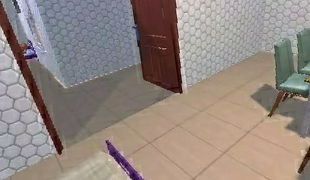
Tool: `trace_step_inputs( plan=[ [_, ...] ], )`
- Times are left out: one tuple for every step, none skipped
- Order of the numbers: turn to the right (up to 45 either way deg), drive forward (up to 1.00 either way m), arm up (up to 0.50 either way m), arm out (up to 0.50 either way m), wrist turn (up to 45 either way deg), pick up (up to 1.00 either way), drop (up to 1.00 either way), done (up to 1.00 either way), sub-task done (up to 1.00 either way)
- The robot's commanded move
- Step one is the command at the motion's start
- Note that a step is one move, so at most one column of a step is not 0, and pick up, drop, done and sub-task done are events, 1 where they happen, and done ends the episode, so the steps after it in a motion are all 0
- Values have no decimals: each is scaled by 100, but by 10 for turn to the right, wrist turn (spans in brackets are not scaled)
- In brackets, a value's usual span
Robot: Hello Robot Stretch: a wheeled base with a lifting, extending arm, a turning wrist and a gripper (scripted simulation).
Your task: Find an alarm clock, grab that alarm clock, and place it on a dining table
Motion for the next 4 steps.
trace_step_inputs(
  plan=[
    [180,0,0,0,0,0,0,0,0],
    [0,65,0,0,0,0,0,0,0],
    [0,15,0,0,0,0,0,0,0],
    [-450,0,0,0,0,0,0,0,0]
  ],
)
